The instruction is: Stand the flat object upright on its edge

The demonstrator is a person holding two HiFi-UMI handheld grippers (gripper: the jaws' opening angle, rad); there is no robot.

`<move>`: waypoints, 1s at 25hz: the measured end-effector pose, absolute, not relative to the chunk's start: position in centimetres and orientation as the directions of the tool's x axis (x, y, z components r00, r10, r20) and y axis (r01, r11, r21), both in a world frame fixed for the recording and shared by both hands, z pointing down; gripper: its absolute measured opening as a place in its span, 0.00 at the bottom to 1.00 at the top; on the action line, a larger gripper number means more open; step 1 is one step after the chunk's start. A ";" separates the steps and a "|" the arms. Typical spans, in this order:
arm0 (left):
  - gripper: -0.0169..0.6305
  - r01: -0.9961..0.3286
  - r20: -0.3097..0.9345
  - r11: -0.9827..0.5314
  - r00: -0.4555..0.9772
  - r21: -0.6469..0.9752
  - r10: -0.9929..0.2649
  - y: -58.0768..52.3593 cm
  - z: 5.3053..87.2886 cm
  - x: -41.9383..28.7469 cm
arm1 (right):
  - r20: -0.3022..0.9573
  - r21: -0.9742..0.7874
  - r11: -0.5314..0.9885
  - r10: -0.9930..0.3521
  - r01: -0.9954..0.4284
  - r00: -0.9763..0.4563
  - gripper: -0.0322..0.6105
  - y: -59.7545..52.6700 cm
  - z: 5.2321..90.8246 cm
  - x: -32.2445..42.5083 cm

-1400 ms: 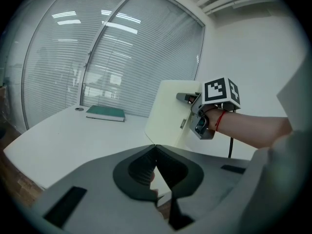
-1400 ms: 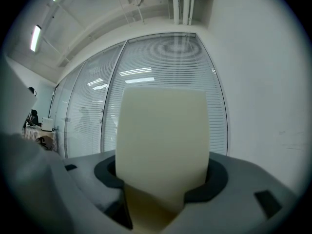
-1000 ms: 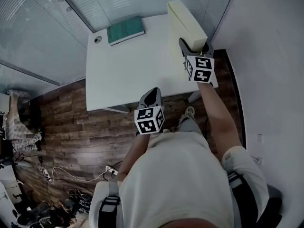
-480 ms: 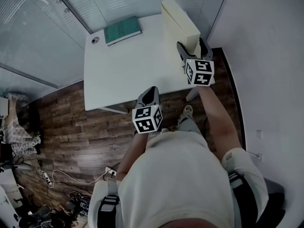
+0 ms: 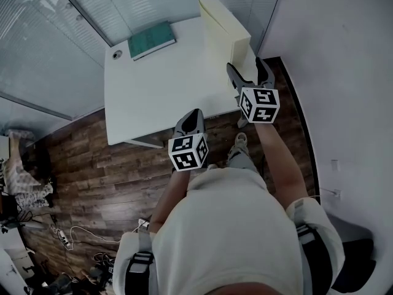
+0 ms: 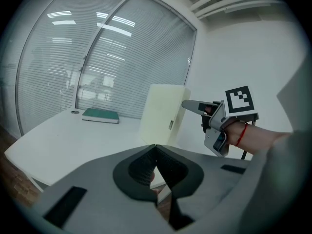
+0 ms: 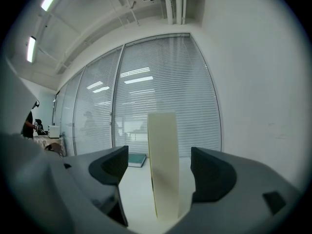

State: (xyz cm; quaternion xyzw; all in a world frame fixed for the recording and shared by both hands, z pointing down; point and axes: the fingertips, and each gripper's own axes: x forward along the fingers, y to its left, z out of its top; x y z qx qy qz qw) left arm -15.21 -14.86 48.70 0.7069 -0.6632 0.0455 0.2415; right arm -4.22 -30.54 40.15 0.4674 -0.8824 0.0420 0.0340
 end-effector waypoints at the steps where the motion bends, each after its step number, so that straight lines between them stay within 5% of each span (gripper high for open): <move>1: 0.06 -0.960 0.383 -0.008 0.120 0.281 -0.916 -14.8 48.7 -15.2 | 0.097 -0.047 0.558 -0.823 -0.829 -0.559 0.66 -30.0 40.1 -4.0; 6: 0.06 -0.958 0.378 -0.029 0.139 0.284 -0.915 -14.6 48.5 -14.7 | 0.080 -0.092 0.537 -0.836 -0.839 -0.543 0.64 -27.2 39.7 -2.6; 17: 0.06 -0.958 0.364 -0.086 0.185 0.273 -0.913 -14.3 48.1 -13.3 | 0.094 -0.100 0.514 -0.847 -0.852 -0.523 0.17 -22.0 40.8 0.4; 25: 0.06 -0.958 0.358 -0.098 0.194 0.269 -0.913 -13.7 47.9 -13.4 | 0.136 -0.098 0.525 -0.834 -0.845 -0.534 0.10 -19.1 42.8 1.7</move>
